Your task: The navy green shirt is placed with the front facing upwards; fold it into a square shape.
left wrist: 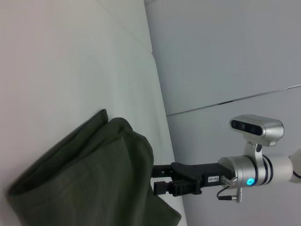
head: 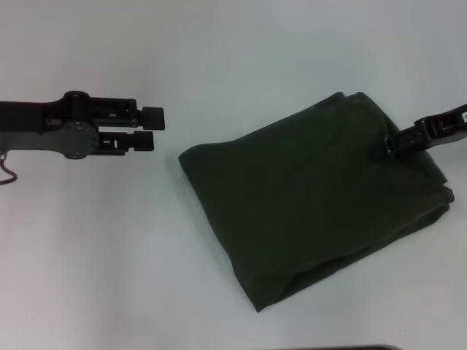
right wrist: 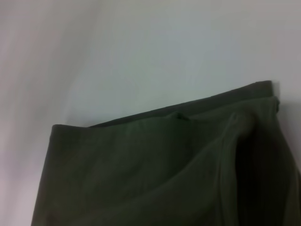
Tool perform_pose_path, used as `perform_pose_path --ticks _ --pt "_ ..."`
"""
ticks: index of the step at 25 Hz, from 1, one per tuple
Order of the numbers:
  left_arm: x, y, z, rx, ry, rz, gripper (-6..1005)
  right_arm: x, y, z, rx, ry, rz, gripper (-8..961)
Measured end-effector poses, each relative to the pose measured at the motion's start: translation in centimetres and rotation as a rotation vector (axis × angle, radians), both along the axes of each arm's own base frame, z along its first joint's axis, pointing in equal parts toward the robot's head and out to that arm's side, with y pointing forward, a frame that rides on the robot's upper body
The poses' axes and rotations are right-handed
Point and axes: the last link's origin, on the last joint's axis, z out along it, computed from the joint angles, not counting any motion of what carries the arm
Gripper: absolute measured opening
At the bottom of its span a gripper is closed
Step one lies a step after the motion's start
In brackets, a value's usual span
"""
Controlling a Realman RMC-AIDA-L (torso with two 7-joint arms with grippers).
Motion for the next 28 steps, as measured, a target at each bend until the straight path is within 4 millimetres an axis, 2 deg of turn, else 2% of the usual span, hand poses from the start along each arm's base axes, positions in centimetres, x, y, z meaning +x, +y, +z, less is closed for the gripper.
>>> perform_pose_path --ticks 19,28 --pt "0.1 0.0 0.0 -0.004 0.000 -0.004 633 -0.5 0.1 -2.5 -0.017 0.021 0.013 789" --pt "0.3 0.0 0.1 -0.002 0.000 -0.014 633 -0.4 0.1 -2.3 -0.017 0.014 -0.043 635"
